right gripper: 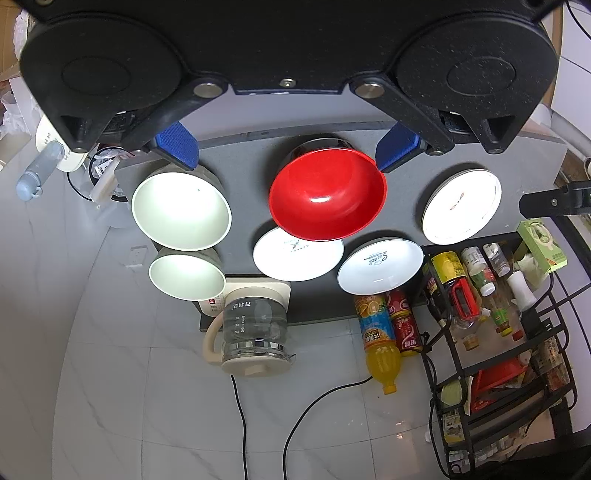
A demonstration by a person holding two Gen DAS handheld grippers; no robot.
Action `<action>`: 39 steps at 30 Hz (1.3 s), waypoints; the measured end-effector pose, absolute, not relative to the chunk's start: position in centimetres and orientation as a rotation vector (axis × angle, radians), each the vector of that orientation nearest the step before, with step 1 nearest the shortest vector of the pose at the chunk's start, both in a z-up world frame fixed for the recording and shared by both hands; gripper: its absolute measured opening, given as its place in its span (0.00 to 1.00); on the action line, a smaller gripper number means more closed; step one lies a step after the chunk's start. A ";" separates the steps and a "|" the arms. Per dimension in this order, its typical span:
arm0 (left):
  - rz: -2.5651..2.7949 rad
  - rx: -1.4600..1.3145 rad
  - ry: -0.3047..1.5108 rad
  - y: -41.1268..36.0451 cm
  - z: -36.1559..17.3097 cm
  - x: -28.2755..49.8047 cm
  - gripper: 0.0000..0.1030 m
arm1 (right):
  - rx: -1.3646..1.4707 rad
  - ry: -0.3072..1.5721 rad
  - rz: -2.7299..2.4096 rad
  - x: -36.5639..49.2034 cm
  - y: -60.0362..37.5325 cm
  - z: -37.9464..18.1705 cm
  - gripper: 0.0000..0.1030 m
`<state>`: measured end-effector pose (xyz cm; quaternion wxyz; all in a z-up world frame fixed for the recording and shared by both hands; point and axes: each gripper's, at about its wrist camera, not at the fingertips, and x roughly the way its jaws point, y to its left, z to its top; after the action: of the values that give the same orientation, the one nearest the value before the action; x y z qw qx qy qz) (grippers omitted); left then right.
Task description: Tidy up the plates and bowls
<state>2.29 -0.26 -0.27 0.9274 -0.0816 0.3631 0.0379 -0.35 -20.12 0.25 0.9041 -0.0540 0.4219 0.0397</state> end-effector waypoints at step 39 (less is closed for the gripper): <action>-0.010 -0.140 0.830 -2.8 -2.0 9.7 1.00 | -0.055 0.912 0.032 2.8 -22.8 -0.4 1.00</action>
<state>9.74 -2.83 -2.05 0.9128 -0.0677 0.4027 -0.0047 2.78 -22.78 -0.43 0.8972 -0.0264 0.4405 0.0157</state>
